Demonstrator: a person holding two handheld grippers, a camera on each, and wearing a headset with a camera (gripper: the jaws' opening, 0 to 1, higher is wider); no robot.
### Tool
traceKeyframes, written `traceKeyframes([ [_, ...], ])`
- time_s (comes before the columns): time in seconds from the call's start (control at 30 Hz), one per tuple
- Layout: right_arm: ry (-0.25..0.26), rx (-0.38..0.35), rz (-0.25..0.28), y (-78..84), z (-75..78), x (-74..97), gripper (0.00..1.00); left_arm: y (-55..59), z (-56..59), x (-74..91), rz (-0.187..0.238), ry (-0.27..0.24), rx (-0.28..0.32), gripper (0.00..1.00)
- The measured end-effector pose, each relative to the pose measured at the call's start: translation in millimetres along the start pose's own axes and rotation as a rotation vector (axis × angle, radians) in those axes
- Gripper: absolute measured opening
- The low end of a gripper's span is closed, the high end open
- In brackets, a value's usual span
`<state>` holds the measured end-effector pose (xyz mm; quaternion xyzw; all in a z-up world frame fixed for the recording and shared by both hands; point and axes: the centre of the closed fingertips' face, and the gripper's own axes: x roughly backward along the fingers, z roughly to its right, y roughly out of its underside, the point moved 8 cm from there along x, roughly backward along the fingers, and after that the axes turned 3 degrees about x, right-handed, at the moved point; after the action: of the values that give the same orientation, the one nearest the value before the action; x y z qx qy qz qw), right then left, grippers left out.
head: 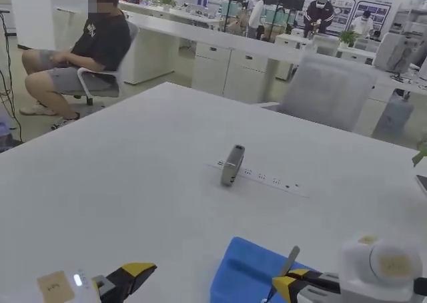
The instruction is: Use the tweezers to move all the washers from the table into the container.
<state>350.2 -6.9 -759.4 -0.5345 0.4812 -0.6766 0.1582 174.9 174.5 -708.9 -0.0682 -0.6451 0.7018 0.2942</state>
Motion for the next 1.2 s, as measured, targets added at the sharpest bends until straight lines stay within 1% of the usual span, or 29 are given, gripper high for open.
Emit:
traceKeyframes([
  [0.13,-0.003,-0.007,0.013,-1.6,-1.1,3.9,0.04,0.1,-0.2,0.1,0.0,0.0,-0.002,0.88],
  [0.4,-0.003,0.008,0.067,-13.1,-11.8,23.6,0.04,0.1,0.2,0.0,0.0,0.005,-0.004,0.87],
  [0.63,-0.021,0.009,0.111,-19.4,-28.2,42.5,0.04,0.9,0.4,-0.6,-0.008,0.007,-0.009,0.87],
  [0.77,-0.035,0.004,0.12,-17.4,-37.4,49.6,0.04,0.8,0.3,-0.5,-0.007,0.009,-0.003,0.87],
  [0.9,-0.06,-0.013,0.121,-13.3,-46.4,52.2,0.04,1.1,0.5,-0.5,-0.009,0.012,0.0,0.87],
  [1.2,-0.1,-0.047,0.082,7.7,-61.7,47.5,0.04,1.3,0.6,-0.7,-0.01,0.015,0.003,0.87],
])
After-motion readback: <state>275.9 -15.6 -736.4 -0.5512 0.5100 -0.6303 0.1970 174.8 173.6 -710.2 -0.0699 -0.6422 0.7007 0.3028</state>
